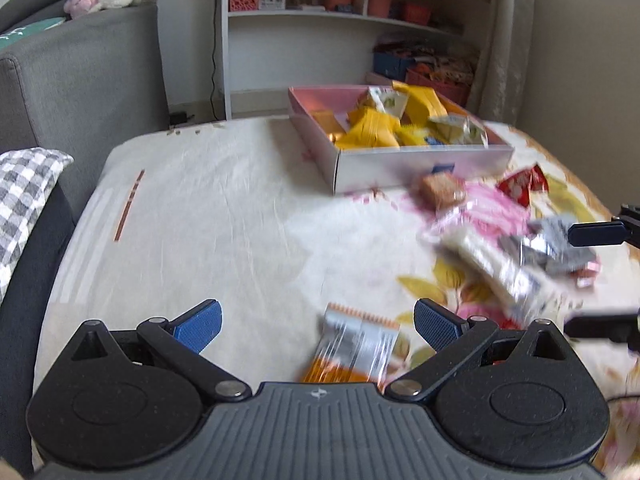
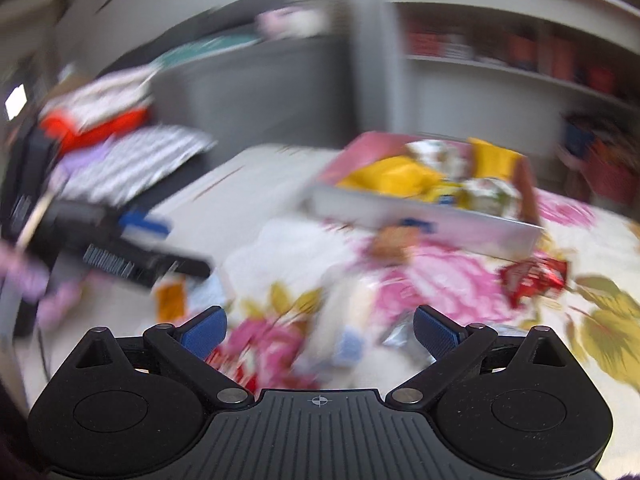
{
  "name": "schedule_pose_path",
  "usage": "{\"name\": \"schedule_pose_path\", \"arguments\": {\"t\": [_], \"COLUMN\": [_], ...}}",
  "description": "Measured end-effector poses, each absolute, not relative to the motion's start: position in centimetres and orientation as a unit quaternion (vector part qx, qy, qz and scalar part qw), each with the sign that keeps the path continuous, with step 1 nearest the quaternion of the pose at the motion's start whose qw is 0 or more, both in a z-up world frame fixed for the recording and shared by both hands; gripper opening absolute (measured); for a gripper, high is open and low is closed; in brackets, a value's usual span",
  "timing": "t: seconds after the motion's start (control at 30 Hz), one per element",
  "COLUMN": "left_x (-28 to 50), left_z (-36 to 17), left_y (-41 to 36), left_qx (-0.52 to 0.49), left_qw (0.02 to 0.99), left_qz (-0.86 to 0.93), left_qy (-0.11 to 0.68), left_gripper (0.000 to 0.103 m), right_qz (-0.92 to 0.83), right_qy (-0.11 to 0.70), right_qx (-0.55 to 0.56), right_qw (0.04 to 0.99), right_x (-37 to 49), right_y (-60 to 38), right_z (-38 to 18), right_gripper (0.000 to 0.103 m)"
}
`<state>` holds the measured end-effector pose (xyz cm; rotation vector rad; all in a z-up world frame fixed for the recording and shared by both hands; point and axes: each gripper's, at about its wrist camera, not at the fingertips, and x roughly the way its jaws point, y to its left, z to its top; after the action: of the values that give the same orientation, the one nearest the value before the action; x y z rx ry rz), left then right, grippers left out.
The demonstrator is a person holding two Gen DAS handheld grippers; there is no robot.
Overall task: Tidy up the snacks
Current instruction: 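Grasp the orange wafer pack with the left tool while the right tool grasps red candy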
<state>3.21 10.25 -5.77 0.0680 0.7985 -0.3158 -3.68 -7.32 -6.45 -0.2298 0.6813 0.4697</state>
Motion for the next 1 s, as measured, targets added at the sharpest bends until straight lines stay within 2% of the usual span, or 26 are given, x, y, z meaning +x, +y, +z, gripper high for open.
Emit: {"name": "schedule_pose_path", "arguments": {"t": [0.17, 0.47, 0.8, 0.87, 1.0], "left_x": [2.6, 2.3, 2.2, 2.3, 2.2], "left_z": [-6.6, -8.5, -8.5, -8.4, -8.1], "left_y": [10.8, 10.4, 10.2, 10.2, 9.9], "left_qx": [0.051, 0.093, 0.097, 0.098, 0.099], "left_qw": [0.901, 0.878, 0.883, 0.882, 0.88], "left_qz": [-0.176, -0.219, -0.227, -0.229, -0.235], "left_qy": [0.394, 0.414, 0.4, 0.4, 0.4], "left_gripper": [0.103, 0.103, 0.103, 0.1, 0.085], "right_qz": [0.284, 0.304, 0.298, 0.287, 0.28], "right_qy": [0.345, 0.389, 0.382, 0.387, 0.391], "right_qx": [-0.168, -0.17, -0.174, -0.172, -0.172], "right_qw": [0.878, 0.853, 0.858, 0.859, 0.86], "right_x": [-5.7, -6.0, -5.5, -5.3, -5.1], "right_y": [-4.6, -3.2, -2.6, -2.3, -1.9], "right_z": [-8.6, -11.2, -11.6, -11.6, -11.5], "right_gripper": [0.101, 0.101, 0.103, 0.103, 0.103]}}
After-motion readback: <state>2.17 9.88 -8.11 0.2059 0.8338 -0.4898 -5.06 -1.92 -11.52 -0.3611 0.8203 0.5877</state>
